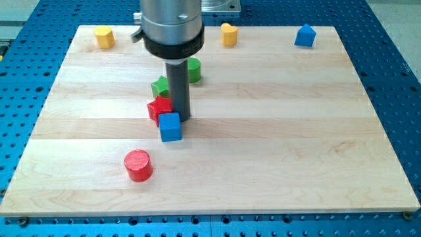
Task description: Move the red star vertically below the hexagon
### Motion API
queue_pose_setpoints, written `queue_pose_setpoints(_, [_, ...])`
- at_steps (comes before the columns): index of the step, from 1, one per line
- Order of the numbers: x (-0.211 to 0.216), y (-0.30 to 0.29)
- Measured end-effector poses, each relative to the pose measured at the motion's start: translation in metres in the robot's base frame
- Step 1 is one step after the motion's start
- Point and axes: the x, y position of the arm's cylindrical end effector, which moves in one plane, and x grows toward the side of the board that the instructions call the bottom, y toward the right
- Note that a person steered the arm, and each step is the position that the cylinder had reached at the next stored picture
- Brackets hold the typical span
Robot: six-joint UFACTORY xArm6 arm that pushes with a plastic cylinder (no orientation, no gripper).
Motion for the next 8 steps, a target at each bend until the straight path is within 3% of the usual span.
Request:
queue_pose_setpoints(3, [-0.009,-0.099])
queue_pose_setpoints(4, [0.032,-0.105])
queue_pose_setpoints(5, [0.027,-0.128])
queue_pose_setpoints(6, [-0.018,-0.152])
queue_pose_setpoints(7, [-0.014,-0.162])
queue_pose_setpoints(8, [-0.016,-0.127])
